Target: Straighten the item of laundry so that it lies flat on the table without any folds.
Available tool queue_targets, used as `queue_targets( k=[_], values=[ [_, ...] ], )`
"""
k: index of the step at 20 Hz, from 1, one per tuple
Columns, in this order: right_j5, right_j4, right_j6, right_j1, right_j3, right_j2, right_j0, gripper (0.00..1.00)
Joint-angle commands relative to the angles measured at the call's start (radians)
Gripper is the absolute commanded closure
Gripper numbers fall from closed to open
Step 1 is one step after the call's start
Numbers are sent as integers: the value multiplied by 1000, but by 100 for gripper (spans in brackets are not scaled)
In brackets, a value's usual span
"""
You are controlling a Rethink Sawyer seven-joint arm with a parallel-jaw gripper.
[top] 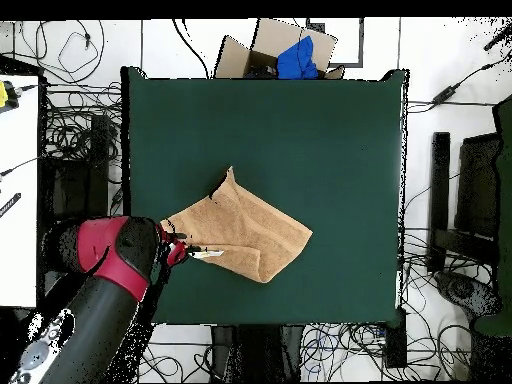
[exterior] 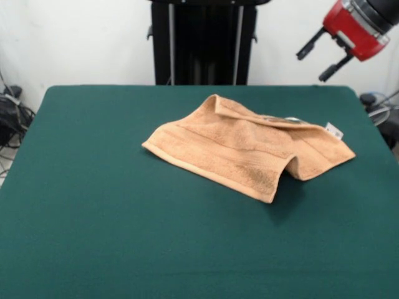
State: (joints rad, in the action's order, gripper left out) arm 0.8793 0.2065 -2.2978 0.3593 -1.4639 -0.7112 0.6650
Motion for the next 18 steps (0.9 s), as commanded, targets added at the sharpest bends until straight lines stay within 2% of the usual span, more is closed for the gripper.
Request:
queue_targets(
  k=[1, 5, 10, 18],
  values=[
    [57, 48, -269, 0, -39, 53, -26, 0],
    [-36, 59, -258, -5, -81, 79, -48, 0],
    [-167, 62, -152, 54, -166, 143, -118, 0],
    [-263, 28, -82, 110, -235, 195, -178, 0]
  ],
)
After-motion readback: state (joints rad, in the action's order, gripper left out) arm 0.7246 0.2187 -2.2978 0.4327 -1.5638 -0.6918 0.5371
